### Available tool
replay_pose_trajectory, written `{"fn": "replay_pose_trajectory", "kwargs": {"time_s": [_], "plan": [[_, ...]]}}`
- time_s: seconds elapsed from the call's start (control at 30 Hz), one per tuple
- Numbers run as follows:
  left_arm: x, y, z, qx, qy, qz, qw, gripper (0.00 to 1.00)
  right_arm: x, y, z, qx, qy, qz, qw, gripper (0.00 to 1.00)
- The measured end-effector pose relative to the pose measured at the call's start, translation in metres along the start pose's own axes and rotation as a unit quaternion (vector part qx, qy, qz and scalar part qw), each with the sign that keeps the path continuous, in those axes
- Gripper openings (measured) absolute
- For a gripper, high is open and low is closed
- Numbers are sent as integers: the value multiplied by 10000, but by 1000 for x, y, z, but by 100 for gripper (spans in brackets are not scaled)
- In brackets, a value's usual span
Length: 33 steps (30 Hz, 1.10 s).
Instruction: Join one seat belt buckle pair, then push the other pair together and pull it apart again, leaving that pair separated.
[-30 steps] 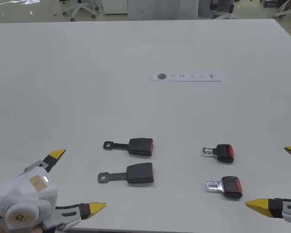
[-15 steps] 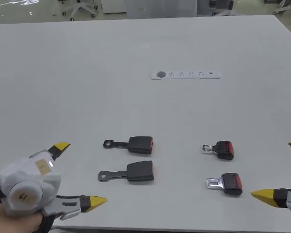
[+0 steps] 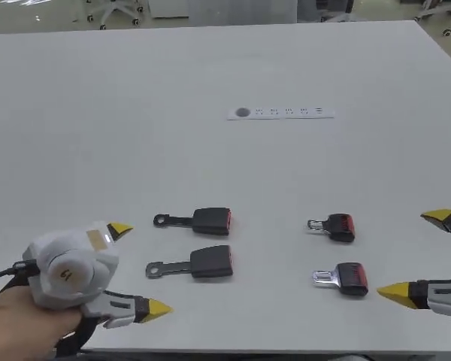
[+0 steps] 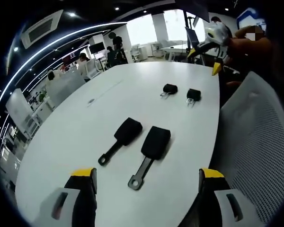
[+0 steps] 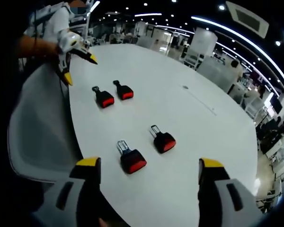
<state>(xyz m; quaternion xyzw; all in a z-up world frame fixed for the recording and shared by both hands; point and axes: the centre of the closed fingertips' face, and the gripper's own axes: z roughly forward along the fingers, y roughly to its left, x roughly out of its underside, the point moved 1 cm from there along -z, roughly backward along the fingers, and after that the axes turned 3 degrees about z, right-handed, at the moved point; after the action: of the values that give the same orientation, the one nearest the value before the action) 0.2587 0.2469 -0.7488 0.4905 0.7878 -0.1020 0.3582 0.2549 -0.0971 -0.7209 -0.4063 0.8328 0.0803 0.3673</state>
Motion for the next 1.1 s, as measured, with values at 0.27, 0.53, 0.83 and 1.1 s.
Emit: {"fn": "replay_pose_trajectory", "kwargs": {"time_s": [0.27, 0.53, 0.83, 1.1], "plan": [[-6, -3, 26, 244, 166, 431, 9986, 93, 7, 17, 19, -514, 334, -502, 9969, 75], [-3, -4, 57, 539, 301, 483, 9969, 88, 29, 21, 44, -965, 578, -1060, 9880, 67], [-5, -10, 81, 1086, 491, 754, 9900, 65, 37, 24, 65, -1489, 773, -1540, 9737, 51], [3, -13, 95, 1239, 664, 926, 9857, 61, 45, 30, 82, -1830, 1053, -1785, 9610, 45]]}}
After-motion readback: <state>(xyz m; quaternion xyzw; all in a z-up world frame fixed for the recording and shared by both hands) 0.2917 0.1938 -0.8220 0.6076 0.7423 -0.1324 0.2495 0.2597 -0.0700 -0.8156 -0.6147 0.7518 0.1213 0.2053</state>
